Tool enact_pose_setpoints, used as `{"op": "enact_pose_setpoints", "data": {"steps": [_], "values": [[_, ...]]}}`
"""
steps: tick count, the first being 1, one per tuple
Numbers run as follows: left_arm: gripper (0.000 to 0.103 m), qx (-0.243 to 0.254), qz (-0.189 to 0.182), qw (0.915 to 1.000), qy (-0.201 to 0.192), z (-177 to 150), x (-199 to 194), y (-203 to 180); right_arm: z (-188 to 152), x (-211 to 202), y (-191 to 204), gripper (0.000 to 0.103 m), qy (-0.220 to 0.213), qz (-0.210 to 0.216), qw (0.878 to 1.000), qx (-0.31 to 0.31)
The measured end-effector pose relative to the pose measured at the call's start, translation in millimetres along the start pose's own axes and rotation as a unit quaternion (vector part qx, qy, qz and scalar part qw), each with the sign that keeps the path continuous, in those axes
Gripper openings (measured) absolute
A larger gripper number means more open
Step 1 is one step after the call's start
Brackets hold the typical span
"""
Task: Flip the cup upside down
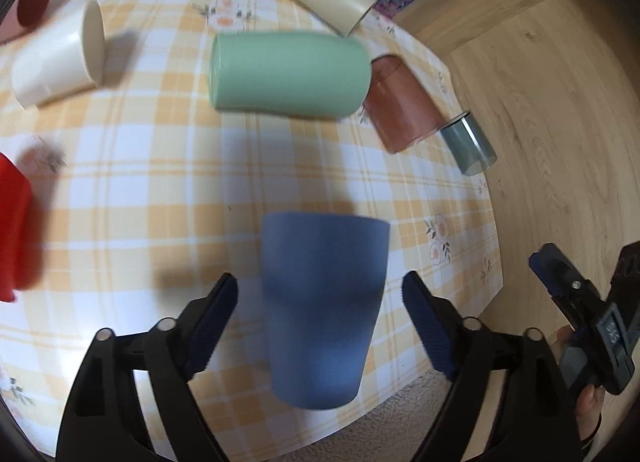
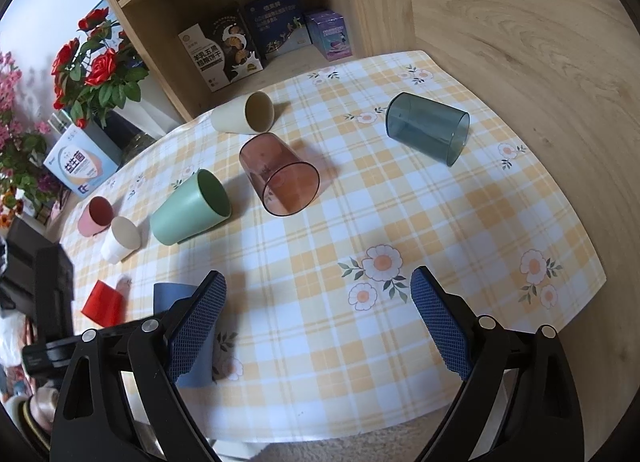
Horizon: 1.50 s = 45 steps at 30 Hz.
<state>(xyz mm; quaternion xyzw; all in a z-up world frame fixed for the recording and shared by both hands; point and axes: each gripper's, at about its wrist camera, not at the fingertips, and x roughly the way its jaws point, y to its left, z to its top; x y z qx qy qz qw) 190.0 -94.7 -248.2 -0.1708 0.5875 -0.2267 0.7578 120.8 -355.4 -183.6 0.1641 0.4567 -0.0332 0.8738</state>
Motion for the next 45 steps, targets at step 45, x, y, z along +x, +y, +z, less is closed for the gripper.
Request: {"op": "enact_pose_setpoints", "data": {"steps": [45], "values": [[0.096,-0.018,0.237,0.9324,-0.272,-101,-202,108,-99,17,116,0.09,-0.034,0.001,0.992,-0.119]]}}
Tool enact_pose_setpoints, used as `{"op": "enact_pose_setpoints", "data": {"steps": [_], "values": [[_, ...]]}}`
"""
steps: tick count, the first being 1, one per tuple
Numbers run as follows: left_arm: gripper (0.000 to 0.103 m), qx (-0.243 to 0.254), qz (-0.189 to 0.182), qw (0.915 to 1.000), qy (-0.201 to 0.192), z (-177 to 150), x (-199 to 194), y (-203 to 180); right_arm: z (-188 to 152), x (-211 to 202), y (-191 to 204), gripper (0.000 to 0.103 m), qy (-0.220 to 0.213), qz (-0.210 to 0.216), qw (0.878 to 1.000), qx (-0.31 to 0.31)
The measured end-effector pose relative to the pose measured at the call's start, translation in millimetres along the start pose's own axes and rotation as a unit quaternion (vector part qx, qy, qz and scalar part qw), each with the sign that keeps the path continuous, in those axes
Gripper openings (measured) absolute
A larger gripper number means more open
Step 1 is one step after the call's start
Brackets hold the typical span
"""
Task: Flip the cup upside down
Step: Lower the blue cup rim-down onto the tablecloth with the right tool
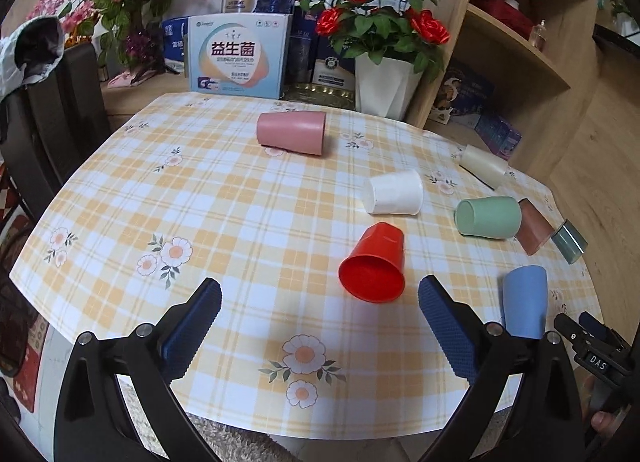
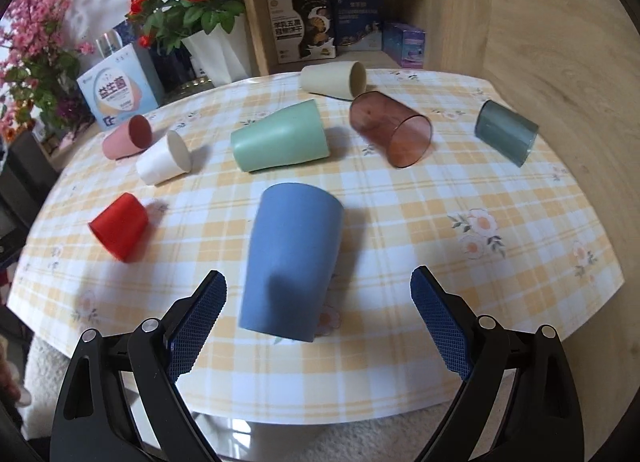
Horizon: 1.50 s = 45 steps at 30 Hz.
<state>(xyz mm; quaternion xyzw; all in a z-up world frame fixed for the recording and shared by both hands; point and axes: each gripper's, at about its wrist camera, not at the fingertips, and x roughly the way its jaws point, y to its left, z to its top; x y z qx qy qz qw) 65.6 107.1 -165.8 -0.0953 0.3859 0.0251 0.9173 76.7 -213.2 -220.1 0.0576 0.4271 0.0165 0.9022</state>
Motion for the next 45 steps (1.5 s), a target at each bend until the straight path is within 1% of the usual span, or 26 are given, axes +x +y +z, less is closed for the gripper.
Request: {"op": "enact_pose_setpoints", "data": {"steps": [3,10,13,15,16,17,20,25,33,38,41,45], "values": [[0.096,0.008,-0.014,0.9998,0.01,-1,3,-5,-2,5,7,0.09,0.008,0.011,1.0,-0.013],[0.097,0.018,-0.016,0.9994,0.024,-4,13,-10,-14,32,19,0.089,0.055,0.02,0.998,-0.029],[0.097,0.018,-0.012,0.9993,0.032,-6,17,-10,-17,43,21,0.074,0.074,0.014,0.997,-0.032],[0.097,0.018,-0.011,0.9991,0.037,-7,20,-10,-18,48,19,0.074,0.083,0.014,0.996,-0.027],[0.097,0.018,-0.01,0.999,0.039,-7,21,-10,-19,50,18,0.07,0.086,0.012,0.996,-0.025],[0.097,0.02,-0.009,0.999,0.04,-8,21,-11,-19,52,16,0.064,0.091,0.012,0.995,-0.022],[0.097,0.022,-0.009,0.9988,0.043,-9,23,-12,-20,57,13,0.057,0.102,0.014,0.995,-0.015],[0.097,0.024,-0.009,0.9986,0.045,-9,24,-14,-17,49,8,0.055,0.101,0.013,0.995,-0.01],[0.097,0.024,-0.014,0.9986,0.045,-10,22,-17,-9,23,-9,0.055,0.08,0.006,0.997,-0.008],[0.097,0.02,-0.015,0.999,0.036,-8,17,-16,-8,13,-12,0.054,0.076,0.004,0.997,-0.021],[0.097,0.014,-0.014,0.9993,0.032,-7,15,-13,-6,10,-16,0.054,0.074,0.005,0.997,-0.019],[0.097,0.01,-0.012,0.9995,0.028,-6,13,-11,6,6,-21,0.054,0.065,0.0,0.998,-0.021]]}}
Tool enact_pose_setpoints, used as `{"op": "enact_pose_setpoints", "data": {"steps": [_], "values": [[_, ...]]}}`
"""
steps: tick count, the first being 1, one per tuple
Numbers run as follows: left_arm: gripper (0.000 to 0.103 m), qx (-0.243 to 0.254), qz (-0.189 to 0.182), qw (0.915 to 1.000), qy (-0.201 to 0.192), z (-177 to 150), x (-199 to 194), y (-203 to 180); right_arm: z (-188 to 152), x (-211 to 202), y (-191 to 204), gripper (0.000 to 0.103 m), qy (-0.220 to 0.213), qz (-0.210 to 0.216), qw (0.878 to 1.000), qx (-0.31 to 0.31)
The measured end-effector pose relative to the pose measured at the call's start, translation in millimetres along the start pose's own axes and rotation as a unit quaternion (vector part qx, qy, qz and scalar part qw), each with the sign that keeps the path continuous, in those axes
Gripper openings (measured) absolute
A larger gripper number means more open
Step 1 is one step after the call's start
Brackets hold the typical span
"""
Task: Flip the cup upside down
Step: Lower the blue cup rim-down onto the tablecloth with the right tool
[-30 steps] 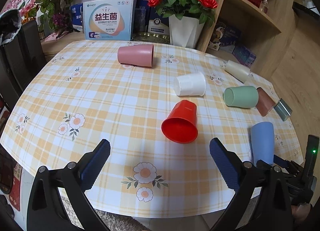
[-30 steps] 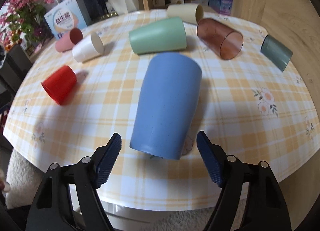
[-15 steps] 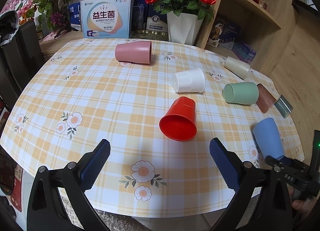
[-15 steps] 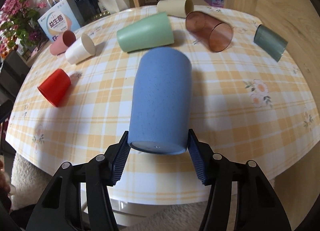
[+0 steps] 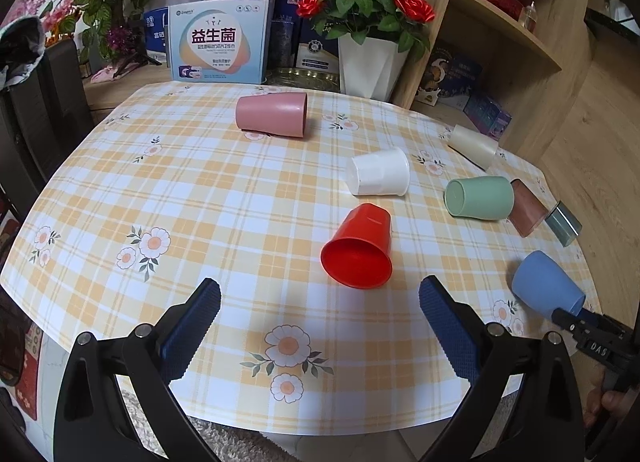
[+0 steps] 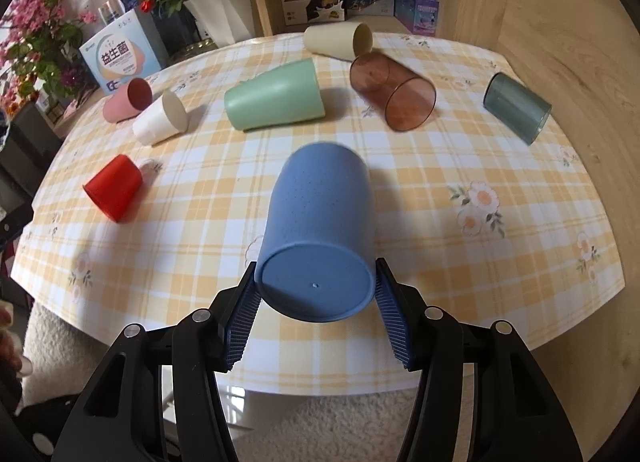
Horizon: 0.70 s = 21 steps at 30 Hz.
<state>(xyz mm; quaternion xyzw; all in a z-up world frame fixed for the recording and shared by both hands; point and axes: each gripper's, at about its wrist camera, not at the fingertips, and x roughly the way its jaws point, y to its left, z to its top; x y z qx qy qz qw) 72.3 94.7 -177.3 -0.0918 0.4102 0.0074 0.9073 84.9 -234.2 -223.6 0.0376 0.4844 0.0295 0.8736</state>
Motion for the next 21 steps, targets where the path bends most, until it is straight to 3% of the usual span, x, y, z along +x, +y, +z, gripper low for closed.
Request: {"op": "enact_pose_setpoints", "data": {"steps": [21], "values": [[0.097,-0.024,0.016,0.9996,-0.006,3,0,14,55,15,4,0.053,-0.012,-0.025,0.999,-0.046]]}}
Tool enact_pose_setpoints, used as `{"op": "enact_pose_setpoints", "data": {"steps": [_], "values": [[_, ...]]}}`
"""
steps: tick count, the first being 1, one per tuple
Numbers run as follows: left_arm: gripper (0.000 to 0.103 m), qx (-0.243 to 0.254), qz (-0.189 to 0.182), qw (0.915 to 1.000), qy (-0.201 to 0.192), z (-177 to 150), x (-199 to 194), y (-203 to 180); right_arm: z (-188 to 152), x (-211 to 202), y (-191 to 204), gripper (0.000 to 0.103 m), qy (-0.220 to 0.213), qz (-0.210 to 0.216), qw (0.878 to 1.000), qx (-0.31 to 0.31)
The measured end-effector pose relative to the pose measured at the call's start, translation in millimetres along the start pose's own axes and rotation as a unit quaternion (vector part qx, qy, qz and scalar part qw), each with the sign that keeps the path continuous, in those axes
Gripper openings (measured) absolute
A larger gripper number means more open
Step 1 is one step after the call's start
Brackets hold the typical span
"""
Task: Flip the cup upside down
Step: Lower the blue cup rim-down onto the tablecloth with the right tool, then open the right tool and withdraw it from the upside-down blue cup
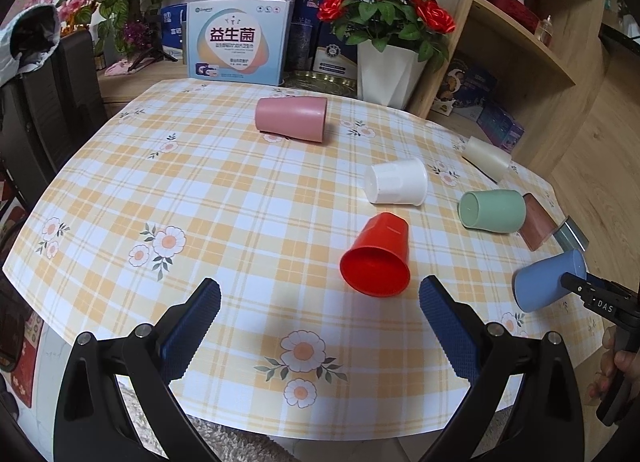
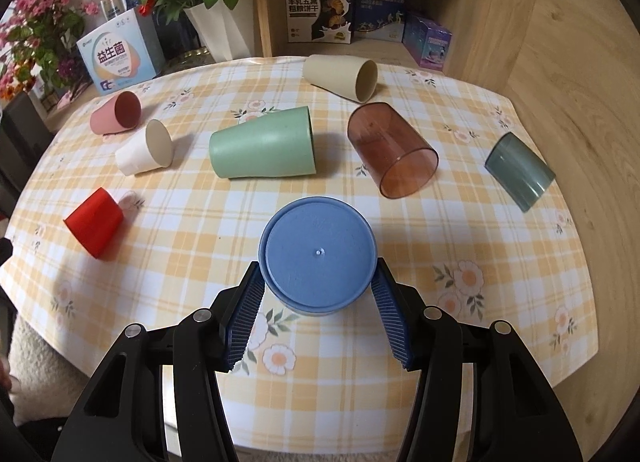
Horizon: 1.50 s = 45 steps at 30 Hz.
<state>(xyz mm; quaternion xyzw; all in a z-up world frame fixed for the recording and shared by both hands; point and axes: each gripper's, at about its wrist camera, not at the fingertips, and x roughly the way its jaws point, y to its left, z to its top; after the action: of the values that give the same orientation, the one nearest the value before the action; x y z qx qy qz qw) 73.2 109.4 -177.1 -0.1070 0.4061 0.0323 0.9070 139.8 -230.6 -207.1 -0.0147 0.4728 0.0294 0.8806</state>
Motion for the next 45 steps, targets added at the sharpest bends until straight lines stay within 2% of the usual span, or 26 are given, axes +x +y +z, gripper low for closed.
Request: {"op": "enact_pose_setpoints", "data": {"steps": [9,13,17,24,25,29,32,34,36,39,40,45], "values": [[0.097,0.001,0.022,0.9997,-0.011,3,-4,2,6,7,1,0.053,-0.003,-0.001,1.0,0.0],[0.097,0.013,0.034,0.9992,-0.018,6,-8,-2,7,12,-2,0.052,0.003,0.006,1.0,0.007],[0.097,0.03,0.03,0.9988,-0.023,10,-12,-10,6,11,-3,0.052,0.002,0.01,1.0,0.017],[0.097,0.07,0.024,0.9949,-0.069,21,-35,-31,10,-9,-2,0.053,-0.012,0.011,1.0,0.021],[0.097,0.078,0.022,0.9936,-0.079,23,-40,-35,10,-15,-3,0.053,-0.016,0.016,0.999,0.024],[0.097,0.082,0.01,0.9916,-0.1,29,-56,-43,11,-36,-5,0.065,-0.031,0.04,0.998,0.036],[0.097,0.08,0.002,0.9928,-0.09,36,-64,-47,11,-58,-4,0.067,-0.05,0.04,0.997,0.035],[0.097,0.084,0.008,0.9925,-0.088,42,-73,-51,12,-76,-5,0.071,-0.067,0.041,0.996,0.039],[0.097,0.091,0.014,0.9901,-0.106,46,-87,-56,12,-95,-5,0.072,-0.086,0.042,0.995,0.042],[0.097,0.095,0.006,0.9896,-0.107,52,-101,-63,12,-120,-6,0.08,-0.108,0.04,0.992,0.045],[0.097,0.095,-0.003,0.9899,-0.105,55,-107,-65,12,-127,-6,0.085,-0.112,0.039,0.992,0.046],[0.097,0.104,-0.002,0.9851,-0.137,59,-143,-79,12,-167,-4,0.086,-0.144,0.039,0.988,0.048]]}}
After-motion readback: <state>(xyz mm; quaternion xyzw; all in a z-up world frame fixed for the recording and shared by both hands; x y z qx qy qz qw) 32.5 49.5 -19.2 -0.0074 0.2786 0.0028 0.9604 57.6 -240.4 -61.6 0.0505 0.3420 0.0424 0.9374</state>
